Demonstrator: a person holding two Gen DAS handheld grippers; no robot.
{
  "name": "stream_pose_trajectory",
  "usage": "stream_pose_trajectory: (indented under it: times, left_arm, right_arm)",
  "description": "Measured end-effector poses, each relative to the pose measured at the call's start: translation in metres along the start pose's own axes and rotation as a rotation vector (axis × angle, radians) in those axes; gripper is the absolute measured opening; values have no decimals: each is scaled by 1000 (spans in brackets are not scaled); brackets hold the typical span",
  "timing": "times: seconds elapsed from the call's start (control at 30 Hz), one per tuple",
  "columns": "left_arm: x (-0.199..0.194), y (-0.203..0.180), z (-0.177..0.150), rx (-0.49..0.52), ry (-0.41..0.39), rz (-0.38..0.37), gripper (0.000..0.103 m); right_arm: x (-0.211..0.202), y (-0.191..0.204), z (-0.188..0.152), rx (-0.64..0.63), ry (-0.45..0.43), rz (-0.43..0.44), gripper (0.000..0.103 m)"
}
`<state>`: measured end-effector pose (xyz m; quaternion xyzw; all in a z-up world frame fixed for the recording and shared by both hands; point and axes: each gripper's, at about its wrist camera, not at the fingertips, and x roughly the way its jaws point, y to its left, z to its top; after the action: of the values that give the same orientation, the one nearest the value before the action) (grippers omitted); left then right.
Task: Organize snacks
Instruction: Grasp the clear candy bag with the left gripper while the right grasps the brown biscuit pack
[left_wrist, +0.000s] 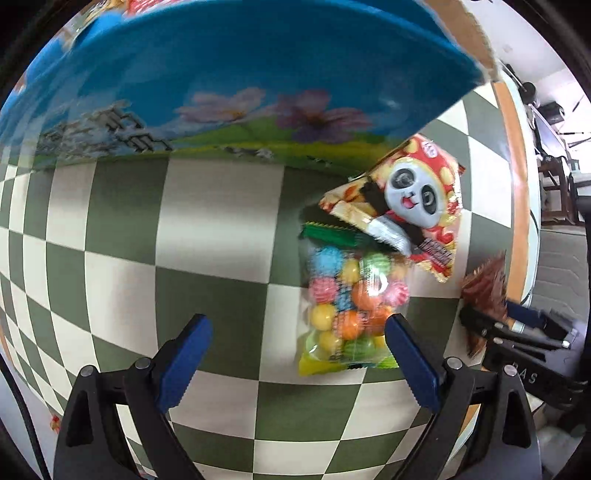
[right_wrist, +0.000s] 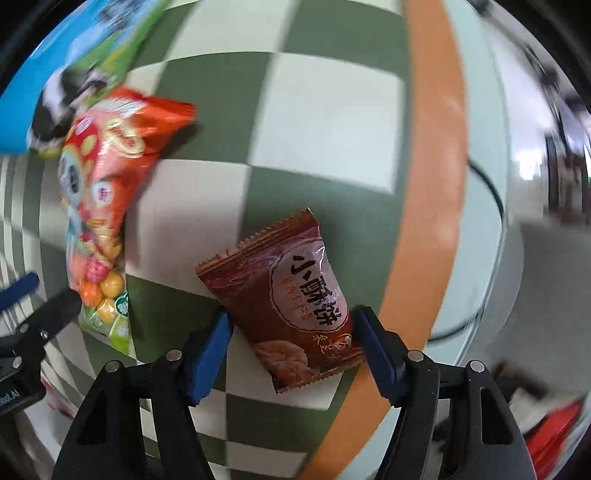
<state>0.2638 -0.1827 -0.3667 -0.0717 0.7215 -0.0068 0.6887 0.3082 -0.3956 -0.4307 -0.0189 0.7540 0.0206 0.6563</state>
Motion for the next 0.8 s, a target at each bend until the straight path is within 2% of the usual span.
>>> stream_pose_trajectory:
  times: [0.17,0.37,0.53,0.63,0.7,0.73,0.8]
  left_arm:
    - [9,-16,7,30,34,-13,96]
    - [37,-48,22,77,107,25,94]
    - [40,-53,30,72,80,37,94]
    - [33,-54,30,90,47,66,79]
    - [32,-61,32,107,34,66,65]
    - [31,-67,34,112,31,66,53]
    - [31,-74,34,118,33,70,50]
  right_arm:
    - [7,-25,-17,148,13,69,70]
    - [16,-30,-20,184,38,76,72]
    - [20,-34,-11,188,53,42,72]
    - [20,-29,-9,180,43,31,71]
    - [15,-20,-10,170,33,13,70]
    - [14,-17,-12,169,25,7,70]
    - [13,-15,-16,167,16,1,69]
